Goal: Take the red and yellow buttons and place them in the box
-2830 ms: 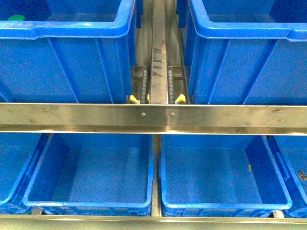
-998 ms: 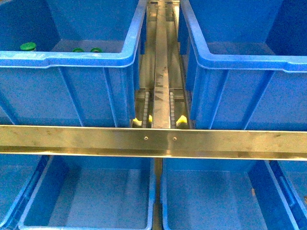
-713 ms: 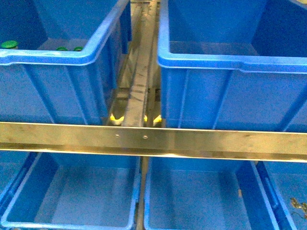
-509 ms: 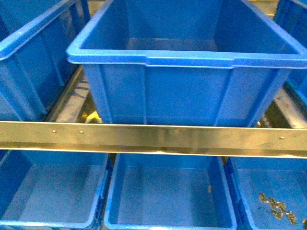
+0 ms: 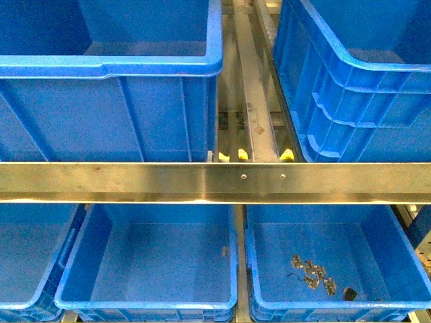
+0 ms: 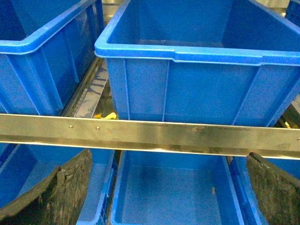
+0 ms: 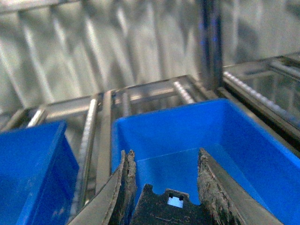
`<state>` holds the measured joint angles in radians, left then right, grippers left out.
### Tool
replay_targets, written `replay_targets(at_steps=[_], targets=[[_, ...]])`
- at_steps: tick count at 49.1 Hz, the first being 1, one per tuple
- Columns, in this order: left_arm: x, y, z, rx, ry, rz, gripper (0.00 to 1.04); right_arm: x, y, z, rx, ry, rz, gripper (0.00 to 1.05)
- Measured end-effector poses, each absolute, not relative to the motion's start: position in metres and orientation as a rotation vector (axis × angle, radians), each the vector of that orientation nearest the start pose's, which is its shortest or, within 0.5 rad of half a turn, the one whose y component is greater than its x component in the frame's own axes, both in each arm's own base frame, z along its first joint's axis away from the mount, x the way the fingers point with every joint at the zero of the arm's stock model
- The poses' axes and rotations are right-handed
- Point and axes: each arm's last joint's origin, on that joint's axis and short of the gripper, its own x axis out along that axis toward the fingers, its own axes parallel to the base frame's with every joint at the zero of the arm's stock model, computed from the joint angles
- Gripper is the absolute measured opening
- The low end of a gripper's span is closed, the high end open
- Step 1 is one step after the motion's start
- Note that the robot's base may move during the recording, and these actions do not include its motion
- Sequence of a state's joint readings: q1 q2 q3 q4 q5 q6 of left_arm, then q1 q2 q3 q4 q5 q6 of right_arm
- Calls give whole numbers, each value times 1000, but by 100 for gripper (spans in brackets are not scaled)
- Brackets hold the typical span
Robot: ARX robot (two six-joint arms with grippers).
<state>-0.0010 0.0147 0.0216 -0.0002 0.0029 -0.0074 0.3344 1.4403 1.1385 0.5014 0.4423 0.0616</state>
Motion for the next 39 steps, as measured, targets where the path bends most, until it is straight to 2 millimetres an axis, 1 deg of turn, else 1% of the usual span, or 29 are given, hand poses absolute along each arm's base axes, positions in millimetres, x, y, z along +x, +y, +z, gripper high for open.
replay_targets(at_steps=[3, 5, 7, 9, 13, 14, 20, 25, 30, 34, 39], targets=[[97, 0, 170, -7, -7, -4, 97, 334, 97, 371, 66, -131, -78, 30], [97, 0, 170, -7, -7, -4, 97, 350, 96, 369, 18, -72, -63, 30], [97, 0, 170, -7, -7, -1, 97, 370, 91, 364, -28, 10, -56, 30], [97, 0, 170, -8, -7, -1, 97, 393, 85, 354, -74, 113, -56, 30], [97, 0, 170, -8, -7, -1, 97, 423, 76, 338, -127, 225, -85, 30], [97, 0, 170, -8, -7, -1, 97, 433, 72, 332, -140, 255, -85, 30], [97, 0, 170, -8, -7, -1, 97, 463, 57, 316, -180, 330, -105, 30], [97, 0, 170, -8, -7, -1, 97, 492, 35, 301, -206, 416, -120, 30], [97, 0, 170, -7, -7, -1, 97, 516, 14, 287, -225, 493, -123, 30], [97, 0, 170, -7, -7, -1, 97, 532, 1, 274, -235, 535, -136, 30], [97, 0, 170, -8, -7, -1, 97, 546, -8, 260, -247, 574, -141, 30]])
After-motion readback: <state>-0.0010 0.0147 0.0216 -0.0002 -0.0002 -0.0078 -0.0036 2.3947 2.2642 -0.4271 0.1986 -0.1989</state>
